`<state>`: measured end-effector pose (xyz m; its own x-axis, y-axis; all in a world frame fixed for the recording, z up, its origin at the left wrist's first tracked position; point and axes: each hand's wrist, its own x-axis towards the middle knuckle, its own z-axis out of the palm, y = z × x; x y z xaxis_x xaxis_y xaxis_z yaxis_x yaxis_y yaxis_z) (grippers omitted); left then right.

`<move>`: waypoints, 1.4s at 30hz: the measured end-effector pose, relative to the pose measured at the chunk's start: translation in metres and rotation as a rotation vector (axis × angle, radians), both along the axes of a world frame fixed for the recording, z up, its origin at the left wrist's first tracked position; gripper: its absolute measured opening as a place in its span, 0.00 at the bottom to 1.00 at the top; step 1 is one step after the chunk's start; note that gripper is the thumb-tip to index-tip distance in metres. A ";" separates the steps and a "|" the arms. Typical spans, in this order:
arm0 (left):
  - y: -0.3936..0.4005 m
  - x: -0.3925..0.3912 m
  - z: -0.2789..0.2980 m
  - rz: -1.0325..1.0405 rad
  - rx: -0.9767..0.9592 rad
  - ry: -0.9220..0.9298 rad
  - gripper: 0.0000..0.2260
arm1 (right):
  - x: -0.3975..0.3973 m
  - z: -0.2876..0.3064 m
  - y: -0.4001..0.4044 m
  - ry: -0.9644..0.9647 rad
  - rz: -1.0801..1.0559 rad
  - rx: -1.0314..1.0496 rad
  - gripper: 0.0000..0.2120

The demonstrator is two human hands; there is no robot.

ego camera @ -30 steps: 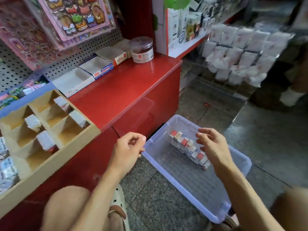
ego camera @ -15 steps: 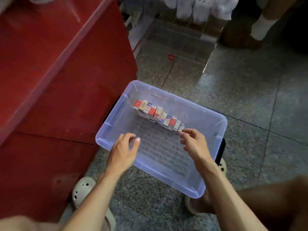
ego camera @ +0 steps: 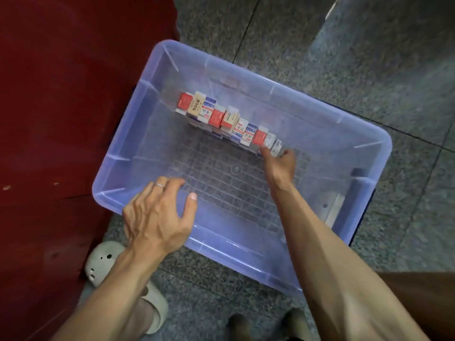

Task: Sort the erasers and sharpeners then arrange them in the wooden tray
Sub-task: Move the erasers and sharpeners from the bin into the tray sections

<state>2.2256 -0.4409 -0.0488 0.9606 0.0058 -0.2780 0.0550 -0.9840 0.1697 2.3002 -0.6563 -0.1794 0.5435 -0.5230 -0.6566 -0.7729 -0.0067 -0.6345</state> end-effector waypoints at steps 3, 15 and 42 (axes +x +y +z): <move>0.000 0.000 -0.001 -0.005 -0.001 0.003 0.21 | 0.014 -0.024 0.006 0.059 -0.074 0.005 0.46; 0.001 -0.001 -0.001 -0.037 0.001 -0.025 0.21 | 0.031 -0.052 0.006 0.033 -0.025 0.159 0.51; -0.001 0.000 -0.003 0.033 -0.023 -0.033 0.21 | 0.015 0.046 0.005 -0.042 -0.281 0.807 0.11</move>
